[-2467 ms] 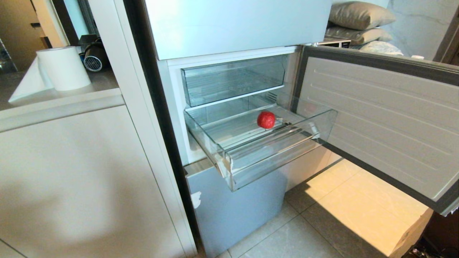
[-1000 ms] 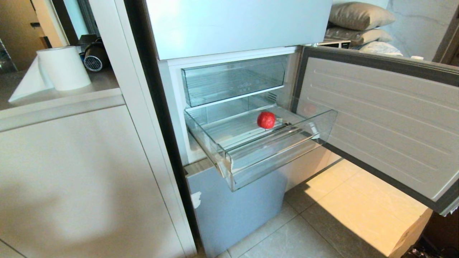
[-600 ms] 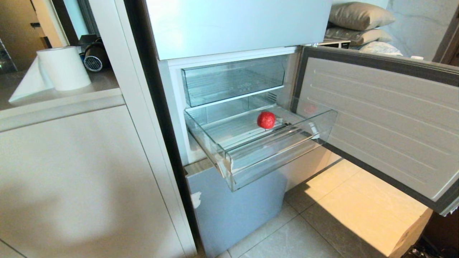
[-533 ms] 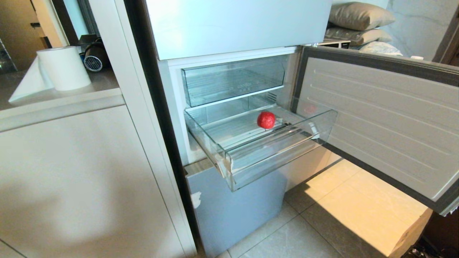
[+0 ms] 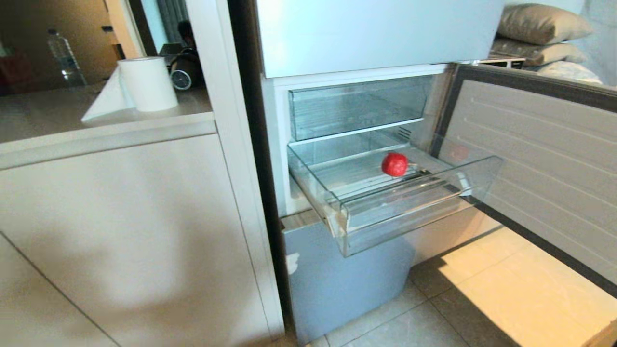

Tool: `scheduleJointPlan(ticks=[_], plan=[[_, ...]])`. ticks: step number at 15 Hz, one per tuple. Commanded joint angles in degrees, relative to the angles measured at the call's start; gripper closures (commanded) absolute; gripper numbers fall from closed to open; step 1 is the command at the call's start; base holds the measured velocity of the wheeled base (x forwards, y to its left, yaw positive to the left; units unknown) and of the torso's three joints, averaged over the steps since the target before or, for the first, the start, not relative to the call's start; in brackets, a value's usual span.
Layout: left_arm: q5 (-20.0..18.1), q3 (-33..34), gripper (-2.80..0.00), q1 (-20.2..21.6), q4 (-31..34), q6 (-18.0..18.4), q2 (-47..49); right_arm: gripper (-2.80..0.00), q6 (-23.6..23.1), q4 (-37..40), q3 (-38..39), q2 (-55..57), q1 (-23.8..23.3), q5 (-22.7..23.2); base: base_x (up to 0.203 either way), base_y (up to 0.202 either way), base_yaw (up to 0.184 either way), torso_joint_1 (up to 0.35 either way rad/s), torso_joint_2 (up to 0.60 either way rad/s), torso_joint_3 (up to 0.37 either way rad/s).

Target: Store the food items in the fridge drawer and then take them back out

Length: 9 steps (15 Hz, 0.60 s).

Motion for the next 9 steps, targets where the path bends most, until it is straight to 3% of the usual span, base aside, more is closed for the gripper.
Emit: scheduleJointPlan(ticks=[1, 5, 9], plan=[[0.0, 0.09, 0.0, -0.01, -0.04, 0.0, 0.07, 0.0, 0.05, 0.11, 0.02, 0.11, -0.02, 0.0, 0.002, -0.007, 0.171, 0.007, 0.0, 0.002], [0.0, 0.09, 0.0, -0.01, -0.04, 0.0, 0.07, 0.0, -0.04, 0.11, 0.02, 0.11, 0.04, 0.09, 0.001, -0.008, 0.161, 0.002, 0.0, 0.003], [0.0, 0.09, 0.0, -0.01, -0.04, 0.0, 0.07, 0.0, -1.73, 0.11, 0.02, 0.11, 0.01, 0.51, 0.0, -0.002, 0.021, 0.001, 0.0, 0.001]])
